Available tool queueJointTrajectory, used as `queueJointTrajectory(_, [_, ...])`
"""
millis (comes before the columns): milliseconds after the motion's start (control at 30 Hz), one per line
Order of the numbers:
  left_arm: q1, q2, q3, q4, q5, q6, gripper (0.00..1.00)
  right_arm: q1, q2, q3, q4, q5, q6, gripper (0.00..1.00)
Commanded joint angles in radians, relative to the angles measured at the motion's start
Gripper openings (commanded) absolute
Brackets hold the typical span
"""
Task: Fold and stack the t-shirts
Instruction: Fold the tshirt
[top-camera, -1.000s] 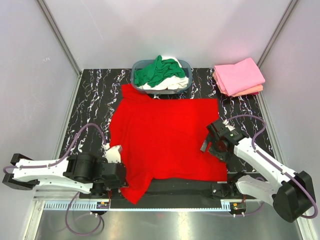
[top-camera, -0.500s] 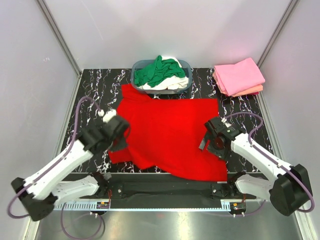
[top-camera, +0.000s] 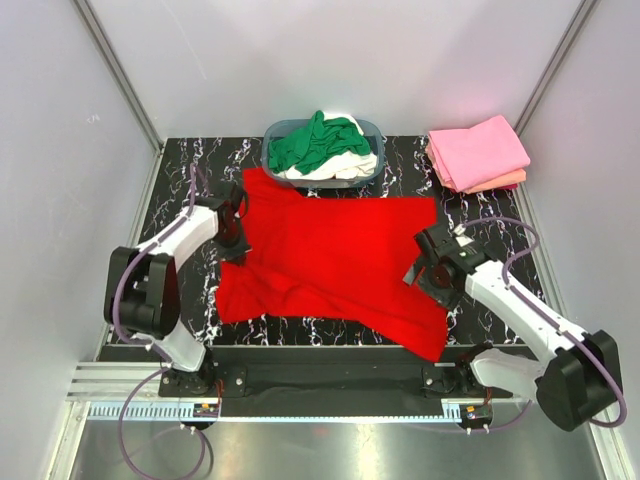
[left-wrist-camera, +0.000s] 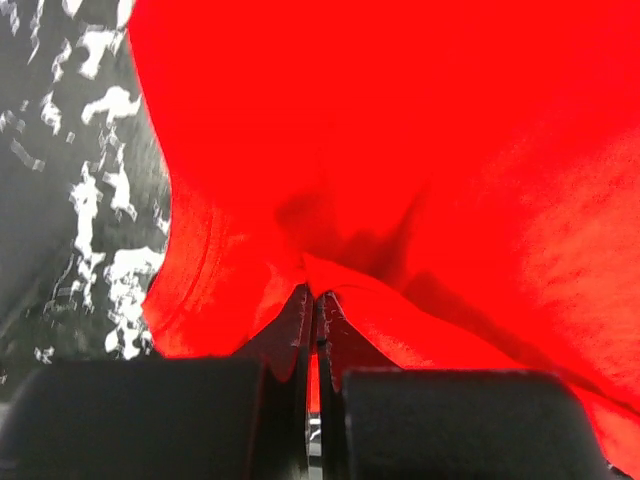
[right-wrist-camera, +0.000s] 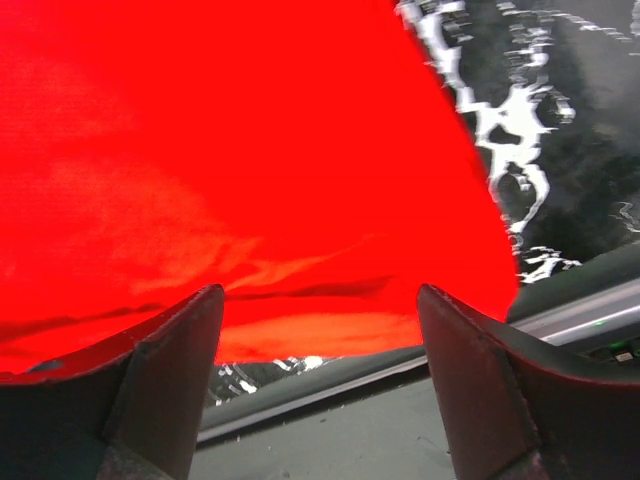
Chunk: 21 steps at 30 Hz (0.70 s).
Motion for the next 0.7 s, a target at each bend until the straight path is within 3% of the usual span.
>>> queueJointTrajectory(0, [0.051, 0.051, 0.091, 0.063, 0.055, 0.07, 0.0, -0.047, -0.067, -0.032, 0.008, 0.052, 0.049, 0.83])
queueJointTrajectory(100, [0.104, 0.088, 0.122, 0.081, 0.081, 0.073, 0.0, -0.064, -0.052, -0.046, 0.005, 0.032, 0.035, 0.7])
queueJointTrajectory(233, [0.185, 0.166, 0.166, 0.084, 0.135, 0.061, 0.0, -0.044, 0.008, -0.089, 0.059, -0.08, 0.015, 0.68])
queueJointTrajectory(433, [0.234, 0.252, 0.254, 0.064, 0.169, 0.059, 0.0, 0.178, 0.123, -0.106, 0.09, -0.095, 0.073, 0.67])
queueJointTrajectory(500, [0.234, 0.259, 0.266, 0.061, 0.174, 0.061, 0.0, 0.301, 0.131, -0.08, 0.034, -0.059, 0.13, 0.64])
queueJointTrajectory(667, [0.234, 0.25, 0.246, 0.077, 0.169, 0.066, 0.0, 0.445, 0.172, -0.066, 0.026, -0.051, 0.187, 0.58])
